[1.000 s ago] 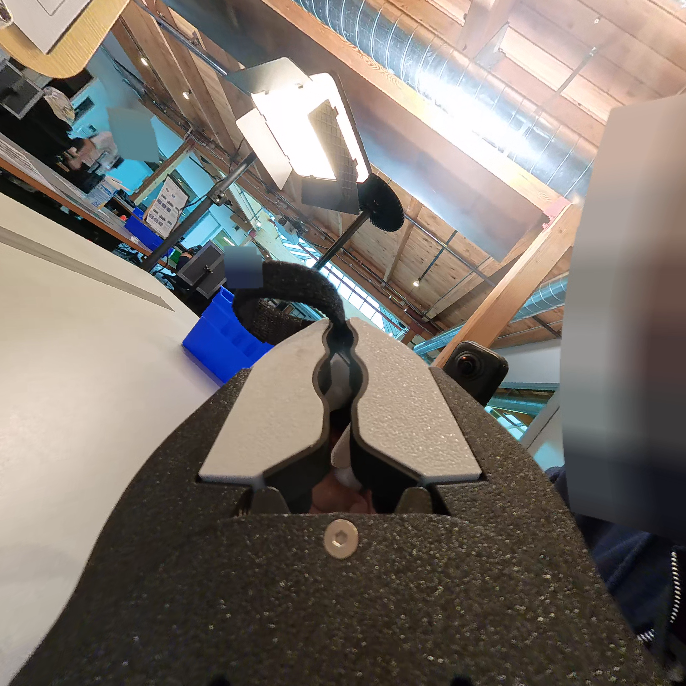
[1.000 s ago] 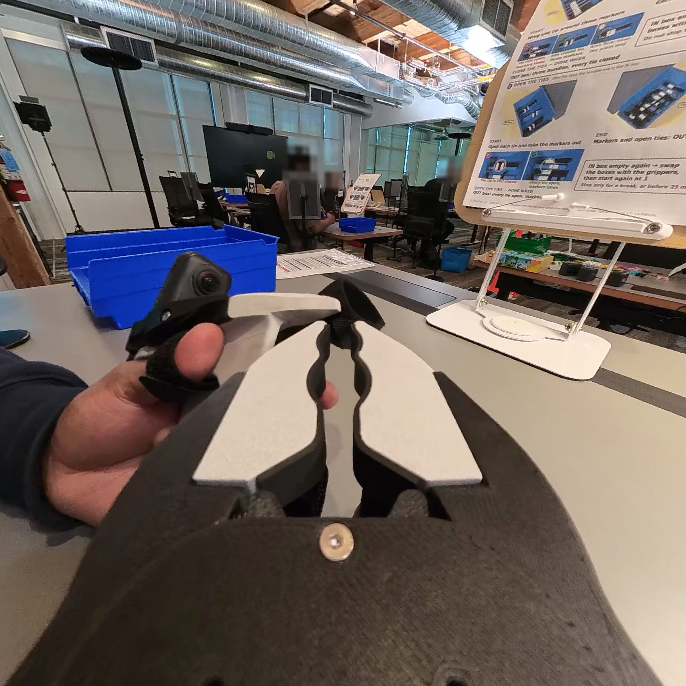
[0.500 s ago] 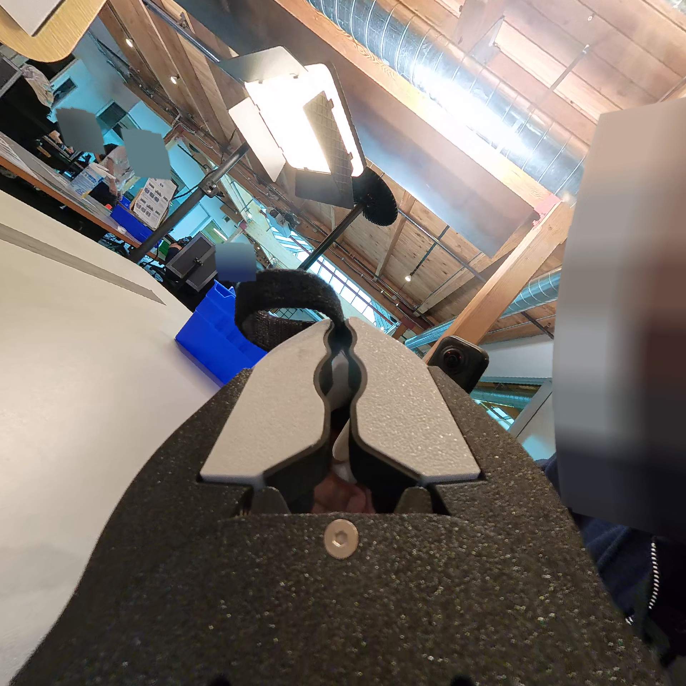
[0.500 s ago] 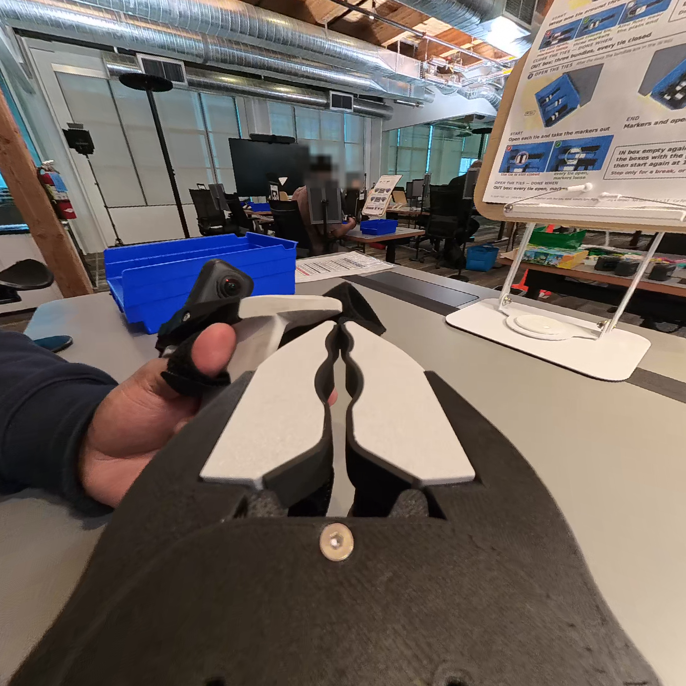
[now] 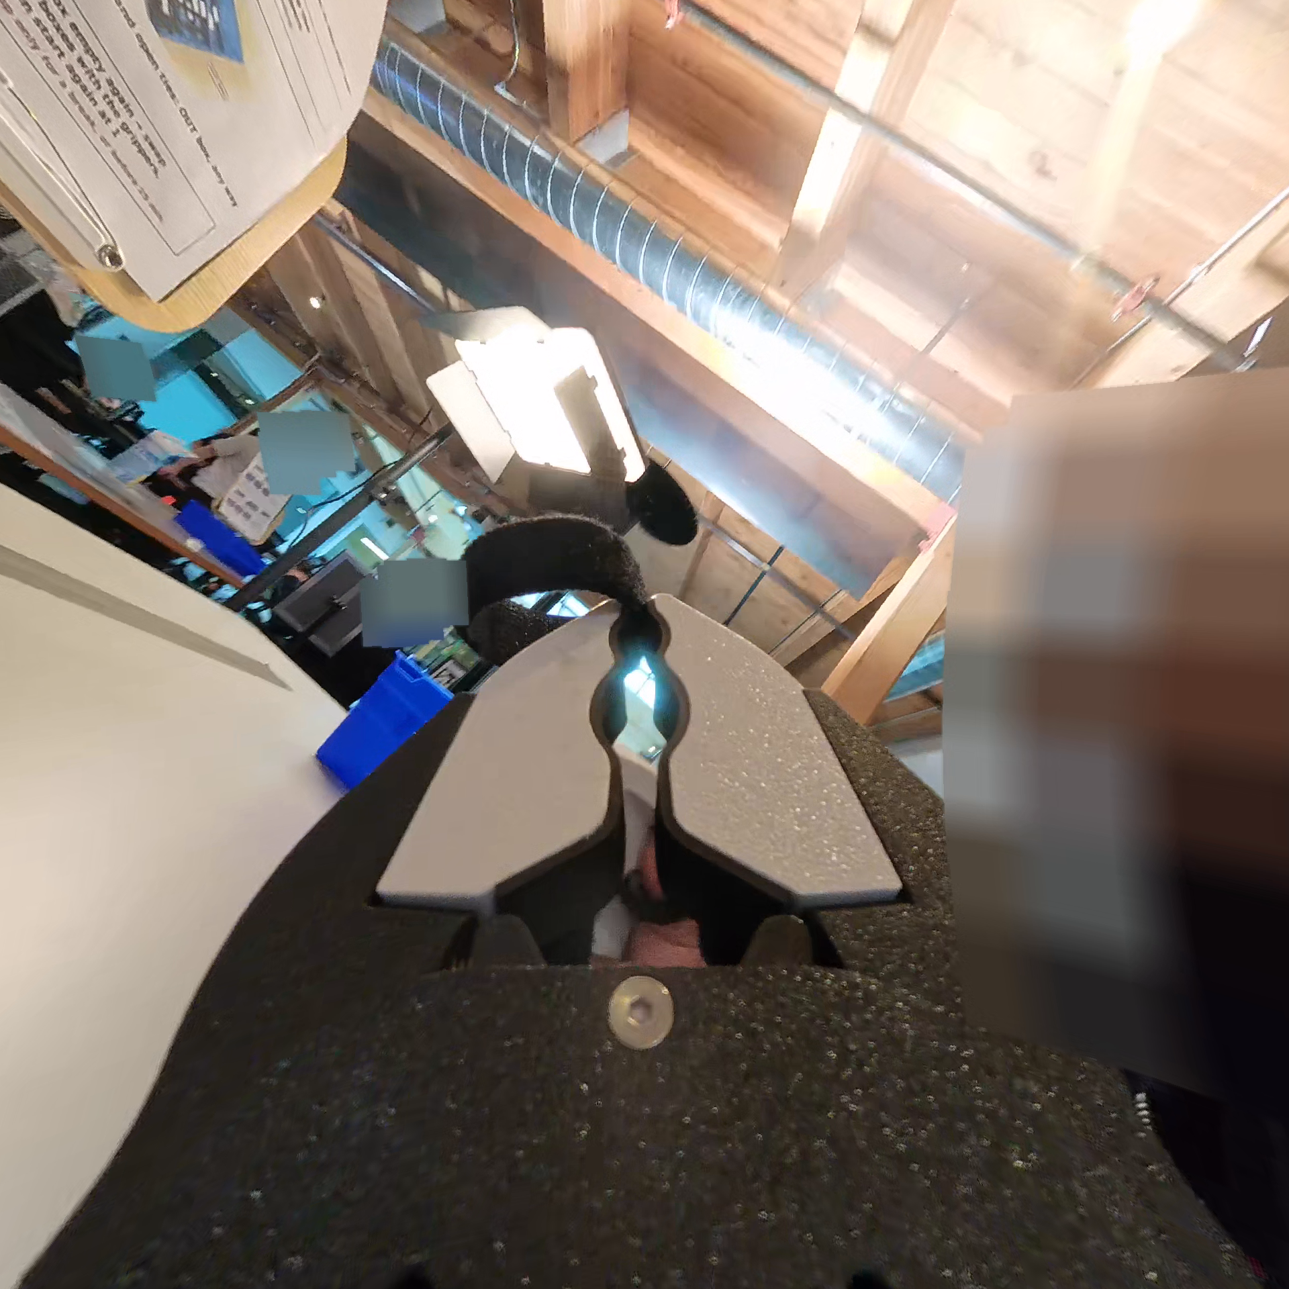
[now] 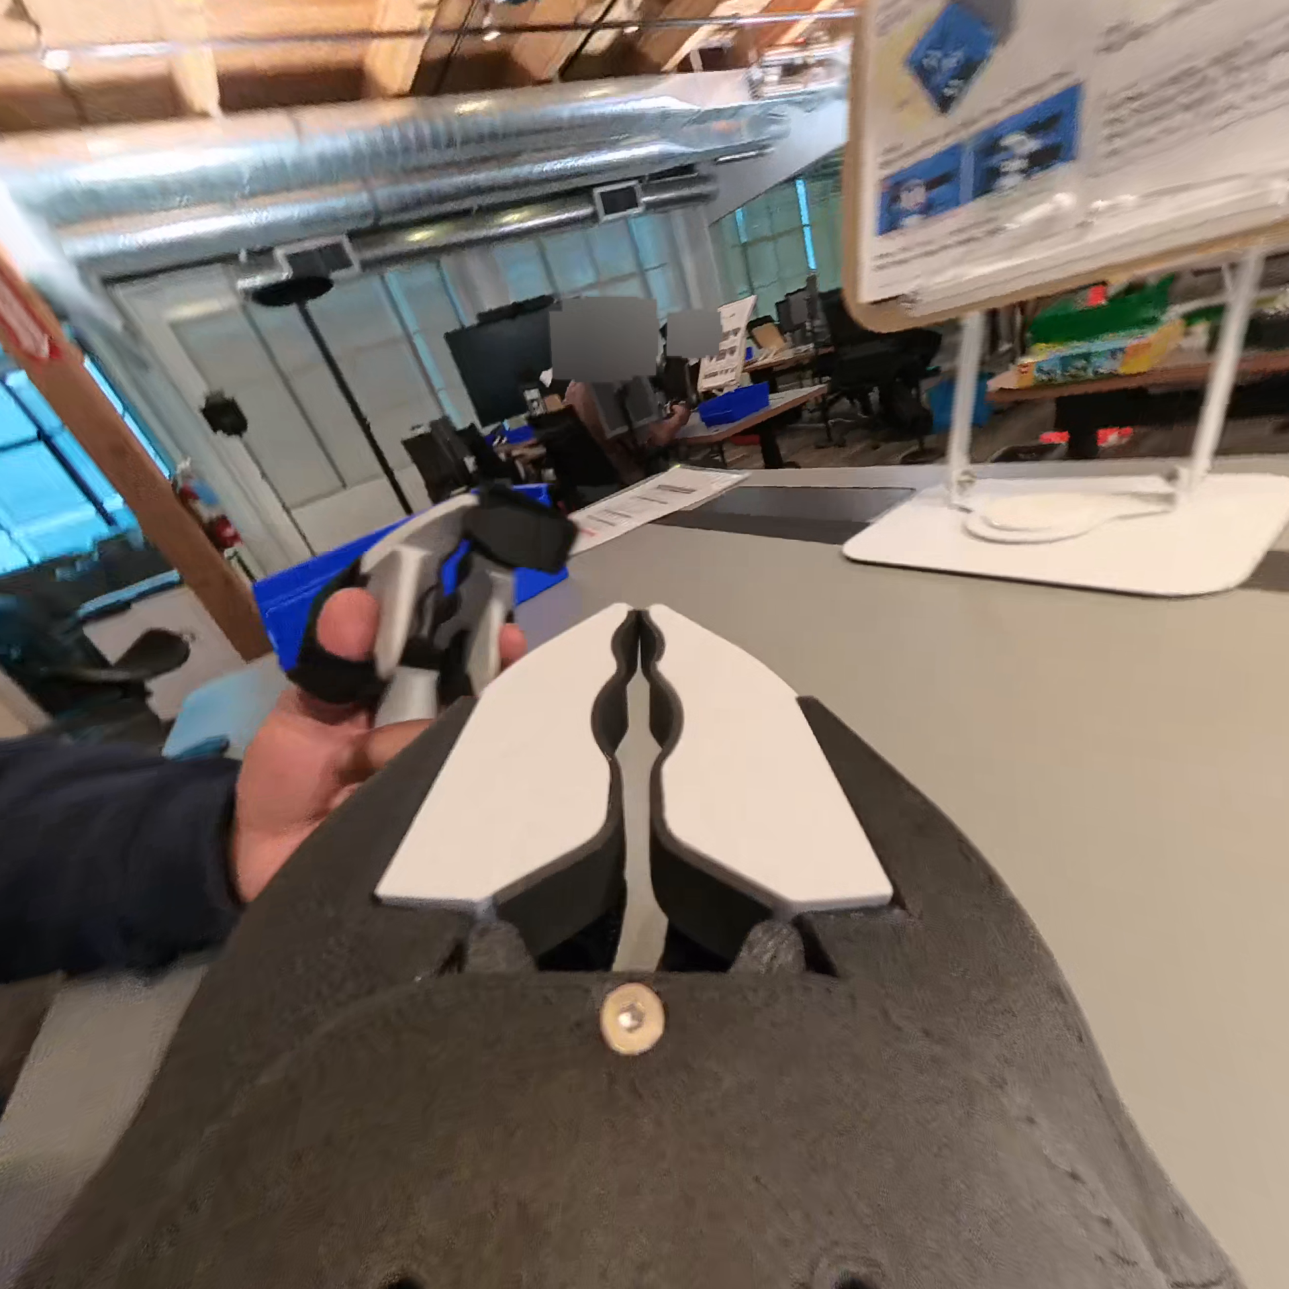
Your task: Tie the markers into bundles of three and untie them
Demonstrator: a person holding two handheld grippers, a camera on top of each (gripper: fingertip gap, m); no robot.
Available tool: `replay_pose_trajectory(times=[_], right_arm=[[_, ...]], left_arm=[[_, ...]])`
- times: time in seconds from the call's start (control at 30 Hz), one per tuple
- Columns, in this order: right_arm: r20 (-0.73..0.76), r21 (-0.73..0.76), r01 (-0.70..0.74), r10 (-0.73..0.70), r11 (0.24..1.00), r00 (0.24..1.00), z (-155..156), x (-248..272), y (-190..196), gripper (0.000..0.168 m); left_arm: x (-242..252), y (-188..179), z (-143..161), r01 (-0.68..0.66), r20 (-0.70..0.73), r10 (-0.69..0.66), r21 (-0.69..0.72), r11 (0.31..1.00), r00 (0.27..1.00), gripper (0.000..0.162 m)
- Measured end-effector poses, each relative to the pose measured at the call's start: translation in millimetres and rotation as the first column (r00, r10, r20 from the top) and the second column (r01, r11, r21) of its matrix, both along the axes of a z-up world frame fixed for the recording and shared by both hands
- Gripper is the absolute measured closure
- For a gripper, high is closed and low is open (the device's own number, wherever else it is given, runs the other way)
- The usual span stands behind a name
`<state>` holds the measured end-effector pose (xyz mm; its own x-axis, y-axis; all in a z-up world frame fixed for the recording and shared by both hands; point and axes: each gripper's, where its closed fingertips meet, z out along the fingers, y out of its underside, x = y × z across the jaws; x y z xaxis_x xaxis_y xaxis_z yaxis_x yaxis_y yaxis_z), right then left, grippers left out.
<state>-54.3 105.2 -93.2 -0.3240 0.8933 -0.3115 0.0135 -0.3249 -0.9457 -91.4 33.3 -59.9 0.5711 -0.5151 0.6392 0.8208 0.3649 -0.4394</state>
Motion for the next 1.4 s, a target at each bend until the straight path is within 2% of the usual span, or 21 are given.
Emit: replay_pose_trajectory(times=[0.07,0.13,0.23,0.53,0.7,1.0,1.23,1.4], right_arm=[[-0.023,0.074,-0.036,0.038,0.997,0.999,2,4,-25,0.166],[-0.025,0.133,-0.045,0.048,0.990,0.999,1,6,-42,0.152],[-0.030,0.218,0.004,0.003,0.976,1.000,-2,6,-47,0.141],[-0.089,0.302,0.055,-0.030,0.952,0.996,6,11,-47,0.141],[-0.123,0.304,0.056,-0.020,0.951,0.992,11,14,-48,0.154],[-0.128,0.292,0.034,0.004,0.956,0.992,11,14,-48,0.154],[-0.146,0.177,-0.097,0.123,0.980,0.982,14,16,-46,0.167],[-0.126,0.152,-0.137,0.157,0.979,0.979,14,17,-47,0.168]], left_arm=[[13,8,-5,-0.021,-0.072,0.017,-0.053,0.998,0.997,0.160],[29,17,-9,-0.038,-0.160,0.021,-0.103,0.994,0.987,0.160],[48,23,-9,-0.068,-0.269,0.031,-0.130,0.989,0.963,0.160],[64,29,-11,-0.155,-0.405,0.083,-0.148,0.977,0.910,0.160],[51,25,-10,-0.172,-0.359,0.113,-0.139,0.975,0.927,0.159],[60,30,-13,-0.092,-0.337,0.036,-0.153,0.984,0.941,0.159],[58,29,-15,0.000,-0.269,-0.043,-0.158,0.987,0.962,0.160],[58,27,-13,0.076,-0.219,-0.107,-0.143,0.987,0.970,0.160]])
